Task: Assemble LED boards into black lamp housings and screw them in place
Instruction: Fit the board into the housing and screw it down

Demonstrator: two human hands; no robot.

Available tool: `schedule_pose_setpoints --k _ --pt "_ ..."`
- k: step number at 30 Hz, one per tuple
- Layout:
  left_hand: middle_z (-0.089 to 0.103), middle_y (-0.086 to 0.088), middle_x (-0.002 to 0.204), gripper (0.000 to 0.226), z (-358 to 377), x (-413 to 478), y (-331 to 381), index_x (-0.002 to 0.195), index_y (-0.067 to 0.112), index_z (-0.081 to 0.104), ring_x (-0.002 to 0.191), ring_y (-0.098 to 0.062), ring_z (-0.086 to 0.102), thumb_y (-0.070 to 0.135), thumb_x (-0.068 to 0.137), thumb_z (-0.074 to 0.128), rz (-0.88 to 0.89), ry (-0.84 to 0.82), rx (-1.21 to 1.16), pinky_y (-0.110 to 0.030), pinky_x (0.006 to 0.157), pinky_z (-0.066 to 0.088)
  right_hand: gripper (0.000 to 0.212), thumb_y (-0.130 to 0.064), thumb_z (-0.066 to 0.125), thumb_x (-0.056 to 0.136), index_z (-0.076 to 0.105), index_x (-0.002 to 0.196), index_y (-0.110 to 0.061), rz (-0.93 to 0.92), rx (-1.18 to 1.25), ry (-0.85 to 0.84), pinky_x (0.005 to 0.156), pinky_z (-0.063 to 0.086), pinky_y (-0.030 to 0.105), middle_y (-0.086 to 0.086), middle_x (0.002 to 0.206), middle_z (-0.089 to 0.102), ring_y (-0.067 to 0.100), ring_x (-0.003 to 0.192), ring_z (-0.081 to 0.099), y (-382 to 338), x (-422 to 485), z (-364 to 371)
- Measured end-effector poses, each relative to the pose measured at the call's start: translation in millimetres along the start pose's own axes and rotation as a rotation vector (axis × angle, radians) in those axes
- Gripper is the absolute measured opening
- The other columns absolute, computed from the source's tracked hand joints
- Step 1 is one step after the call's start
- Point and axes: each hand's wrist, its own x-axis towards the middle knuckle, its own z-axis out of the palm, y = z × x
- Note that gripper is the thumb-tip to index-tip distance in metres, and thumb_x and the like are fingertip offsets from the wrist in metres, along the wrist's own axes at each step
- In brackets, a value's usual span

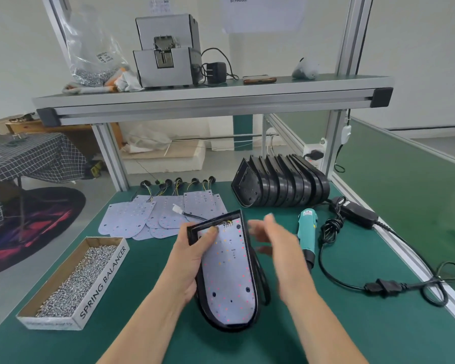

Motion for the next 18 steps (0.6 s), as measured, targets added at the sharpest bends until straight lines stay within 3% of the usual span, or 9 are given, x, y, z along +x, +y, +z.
schedule_pose_setpoints --k 2,4,5,7,9,11,12,15,18 --pt "0.073 -0.002 0.09 0.024 -0.9 4.1 2.0 0.101 0.021 0.062 0.083 -0.02 0.069 0.021 0.083 0.078 0.027 0.02 0.068 -0.04 0.076 0.06 0.06 -0.071 0.051 0.087 0.076 0.085 -0.017 0.1 -0.038 0.023 0.055 0.045 0.026 -0.003 0.066 0.064 0.014 0.061 0.057 -8.3 13.6 -19.7" --pt "0.074 -0.008 0.099 0.017 -2.5 5.2 0.5 0.099 0.026 0.063 0.093 -0.025 0.069 0.017 0.09 0.074 0.05 0.02 0.137 -0.046 0.089 0.056 0.067 -0.08 0.06 0.07 0.071 0.093 -0.018 0.233 -0.169 -0.185 0.05 0.046 0.026 0.0 0.059 0.059 0.013 0.052 0.055 -13.0 14.7 -26.5" --pt "0.073 -0.012 0.103 0.016 -2.2 3.1 1.5 0.097 0.029 0.064 0.095 -0.027 0.069 0.016 0.091 0.072 0.054 0.018 0.172 -0.048 0.091 0.055 0.063 -0.077 0.067 0.071 0.069 0.099 -0.02 0.288 -0.247 -0.268 0.054 0.051 0.026 0.0 0.061 0.06 0.013 0.054 0.059 -15.1 13.2 -25.0" --pt "0.069 -0.019 0.109 0.017 -2.5 0.0 1.7 0.094 0.031 0.063 0.094 -0.029 0.069 0.015 0.093 0.07 0.056 0.022 0.204 -0.052 0.092 0.054 0.049 -0.067 0.069 0.08 0.066 0.103 -0.023 0.283 -0.404 -0.281 0.067 0.056 0.029 -0.003 0.074 0.063 0.011 0.064 0.064 -19.3 12.3 -25.3" --pt "0.067 -0.021 0.11 0.018 -3.4 0.8 4.2 0.096 0.03 0.061 0.1 -0.038 0.067 0.014 0.094 0.069 0.091 0.062 0.228 -0.058 0.095 0.053 0.042 -0.068 0.064 0.081 0.065 0.1 -0.03 0.036 -0.64 -0.067 0.078 0.052 0.03 -0.01 0.087 0.062 0.006 0.077 0.062 -18.3 10.8 -29.9" --pt "0.063 -0.025 0.112 0.016 -4.9 4.4 9.8 0.1 0.027 0.058 0.106 -0.045 0.062 0.015 0.095 0.066 0.123 0.1 0.263 -0.063 0.095 0.05 0.043 -0.073 0.057 0.076 0.061 0.093 -0.035 -0.233 -0.669 0.102 0.071 0.048 0.027 -0.009 0.08 0.064 0.004 0.073 0.059 -19.0 -1.0 -29.3" --pt "0.061 -0.026 0.113 0.015 -5.8 5.8 12.0 0.102 0.025 0.056 0.107 -0.047 0.06 0.015 0.096 0.065 0.134 0.108 0.27 -0.064 0.095 0.049 0.045 -0.075 0.056 0.073 0.061 0.093 -0.034 -0.207 -0.596 0.041 0.068 0.049 0.028 -0.007 0.075 0.066 0.005 0.068 0.061 -16.1 -5.3 -27.9" --pt "0.066 -0.016 0.107 0.018 -8.0 7.0 16.5 0.101 0.031 0.056 0.103 -0.04 0.064 0.015 0.097 0.063 0.15 0.09 0.294 -0.059 0.091 0.054 0.048 -0.068 0.063 0.08 0.057 0.107 -0.029 0.105 -0.461 -0.228 0.068 0.06 0.034 -0.001 0.071 0.071 0.012 0.061 0.069 -6.2 -11.2 -20.8" --pt "0.07 -0.011 0.105 0.027 -9.3 4.6 15.5 0.091 0.04 0.058 0.102 -0.036 0.068 0.014 0.097 0.063 0.111 0.078 0.276 -0.057 0.089 0.056 0.049 -0.077 0.054 0.083 0.055 0.104 -0.033 0.126 -0.758 -0.301 0.081 0.056 0.033 -0.005 0.077 0.072 0.013 0.079 0.07 -0.6 2.4 -27.8"
